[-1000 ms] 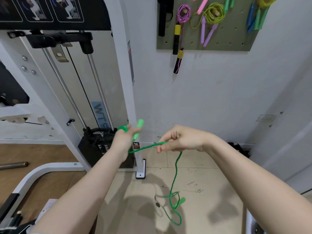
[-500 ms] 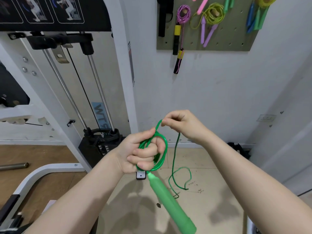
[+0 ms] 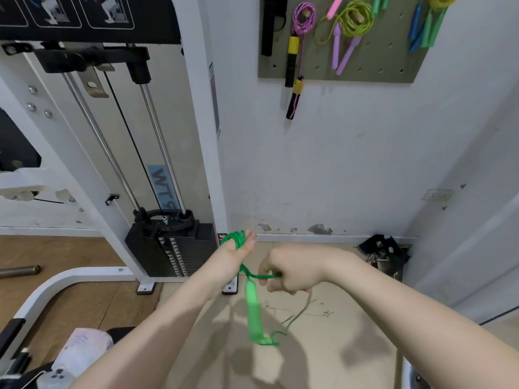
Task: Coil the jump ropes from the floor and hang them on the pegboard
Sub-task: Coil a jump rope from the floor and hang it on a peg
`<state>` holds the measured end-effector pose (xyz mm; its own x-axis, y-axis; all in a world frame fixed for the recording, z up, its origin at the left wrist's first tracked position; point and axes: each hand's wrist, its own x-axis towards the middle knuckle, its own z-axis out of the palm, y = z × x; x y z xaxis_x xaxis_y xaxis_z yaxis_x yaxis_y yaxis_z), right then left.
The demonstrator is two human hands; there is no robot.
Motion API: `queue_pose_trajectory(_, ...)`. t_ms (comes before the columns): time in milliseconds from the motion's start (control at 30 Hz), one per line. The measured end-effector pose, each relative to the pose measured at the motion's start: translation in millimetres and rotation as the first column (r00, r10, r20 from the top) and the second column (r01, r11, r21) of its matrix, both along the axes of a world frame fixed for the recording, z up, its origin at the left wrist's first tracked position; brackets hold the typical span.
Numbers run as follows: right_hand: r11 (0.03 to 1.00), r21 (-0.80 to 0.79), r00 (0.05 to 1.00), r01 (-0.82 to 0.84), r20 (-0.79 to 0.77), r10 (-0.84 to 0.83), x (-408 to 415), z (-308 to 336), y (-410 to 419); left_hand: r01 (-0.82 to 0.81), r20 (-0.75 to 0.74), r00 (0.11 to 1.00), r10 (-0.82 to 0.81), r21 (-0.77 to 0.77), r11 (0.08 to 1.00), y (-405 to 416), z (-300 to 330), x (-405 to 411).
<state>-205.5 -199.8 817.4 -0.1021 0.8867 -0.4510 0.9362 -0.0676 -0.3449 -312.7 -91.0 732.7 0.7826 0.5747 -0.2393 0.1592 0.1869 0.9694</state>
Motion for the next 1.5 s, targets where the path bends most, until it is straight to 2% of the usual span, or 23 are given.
queue_pose_trajectory(33, 0.993, 0.122, 1.0, 0.007, -0.006, -0.006, 1.3, 6.4, 2.2, 0.076, -0.042, 0.997, -0.072, 0.103, 0.992, -5.9, -1.2, -0.7)
queue_pose_trajectory(67, 0.965, 0.26, 0.999, 0.026, 0.017, -0.032, 4.9, 12.8, 5.4, 0.144, -0.051, 0.989, -0.139, 0.125, 0.982, -11.3, 0.1, -1.9)
queue_pose_trajectory(133, 0.876, 0.462, 0.988, 0.14, -0.007, -0.155, 18.4, 23.1, 11.7, 0.243, -0.026, 0.97, -0.242, 0.037, 0.969, -16.4, 8.7, -6.0)
queue_pose_trajectory(167, 0.824, 0.514, 0.971, 0.237, -0.108, -0.212, 27.7, 24.1, 14.3, 0.285, -0.002, 0.958, -0.286, -0.034, 0.958, -17.6, 14.8, -7.5)
queue_pose_trajectory(200, 0.773, 0.526, 0.933, 0.355, -0.255, -0.255, 35.6, 23.0, 16.0, 0.332, 0.045, 0.943, -0.329, -0.106, 0.937, -17.1, 20.1, -9.0)
queue_pose_trajectory(267, 0.703, 0.407, 0.766, 0.584, -0.563, -0.31, 44.6, 11.1, 16.8, 0.486, 0.21, 0.87, -0.446, -0.221, 0.845, -16.4, 34.9, -11.0)
queue_pose_trajectory(367, 0.75, 0.147, 0.568, 0.645, -0.749, -0.342, 31.2, -15.1, 12.0, 0.634, 0.417, 0.744, -0.522, -0.197, 0.748, -11.1, 52.2, -11.1)
queue_pose_trajectory(400, 0.78, 0.111, 0.578, 0.615, -0.737, -0.351, 22.3, -22.8, 10.6, 0.621, 0.449, 0.748, -0.489, -0.214, 0.754, -10.0, 57.2, -10.1)
queue_pose_trajectory(467, 0.843, 0.152, 0.727, 0.515, -0.598, -0.336, 6.6, -29.1, 9.6, 0.489, 0.437, 0.836, -0.332, -0.32, 0.811, -8.5, 60.9, -6.4)
queue_pose_trajectory(533, 0.916, 0.176, 0.895, 0.36, -0.341, -0.286, -5.5, -32.0, 10.3, 0.25, 0.34, 0.934, -0.107, -0.413, 0.876, -6.8, 51.1, -0.9)
queue_pose_trajectory(600, 0.966, 0.105, 0.969, 0.234, -0.11, -0.223, -15.1, -37.3, 10.7, 0.035, 0.233, 0.97, 0.065, -0.4, 0.916, -4.3, 37.6, 2.4)
queue_pose_trajectory(700, 0.991, -0.045, 0.989, 0.13, 0.083, -0.126, -24.9, -35.9, 7.0, -0.055, 0.071, 0.995, 0.074, -0.236, 0.97, 1.1, 16.6, 0.9)
queue_pose_trajectory(767, 0.994, -0.085, 0.992, 0.073, 0.113, -0.063, -23.9, -24.7, 5.6, 0.037, -0.094, 0.995, -0.038, -0.008, 0.999, 0.3, 8.7, -1.1)
queue_pose_trajectory(833, 0.999, -0.039, 0.995, 0.026, 0.098, -0.022, -17.9, -10.0, 7.7, 0.144, -0.219, 0.97, -0.103, 0.183, 0.973, -5.5, 8.6, -4.9)
queue_pose_trajectory(933, 0.988, 0.152, 0.999, 0.042, 0.025, -0.047, -2.6, 11.2, 12.0, 0.284, -0.21, 0.949, -0.234, 0.255, 0.924, -11.5, 9.2, -12.4)
queue_pose_trajectory(1033, 0.907, 0.349, 0.963, 0.238, -0.206, -0.173, 16.3, 15.8, 15.4, 0.508, -0.059, 0.861, -0.505, 0.057, 0.86, -17.7, 20.4, -19.2)
queue_pose_trajectory(1100, 0.844, 0.341, 0.854, 0.414, -0.467, -0.23, 26.0, 10.0, 16.1, 0.621, 0.076, 0.783, -0.617, -0.036, 0.783, -17.8, 30.8, -18.4)
queue_pose_trajectory(1200, 0.845, 0.139, 0.613, 0.516, -0.749, -0.251, 25.9, -8.6, 18.6, 0.726, 0.305, 0.664, -0.683, -0.04, 0.687, -14.3, 49.6, -17.9)
queue_pose_trajectory(1267, 0.862, 0.075, 0.594, 0.502, -0.754, -0.281, 21.2, -28.5, 16.7, 0.697, 0.462, 0.644, -0.609, -0.026, 0.717, -7.5, 53.5, -18.1)
queue_pose_trajectory(1333, 0.889, 0.038, 0.647, 0.455, -0.701, -0.301, 17.6, -51.1, 11.9, 0.516, 0.537, 0.762, -0.361, -0.168, 0.84, 1.0, 56.3, -19.2)
queue_pose_trajectory(1367, 0.901, -0.022, 0.624, 0.434, -0.713, -0.318, 15.7, -61.3, 7.2, 0.376, 0.542, 0.821, -0.178, -0.28, 0.883, 5.1, 57.6, -19.4)
queue_pose_trajectory(1433, 0.916, -0.141, 0.561, 0.377, -0.752, -0.346, 8.7, -75.6, -2.7, 0.117, 0.538, 0.821, 0.192, -0.487, 0.865, 18.2, 56.6, -19.6)
queue_pose_trajectory(1500, 0.924, -0.183, 0.567, 0.336, -0.744, -0.354, -0.9, -84.3, -9.5, -0.075, 0.488, 0.769, 0.413, -0.573, 0.816, 32.7, 50.0, -16.2)
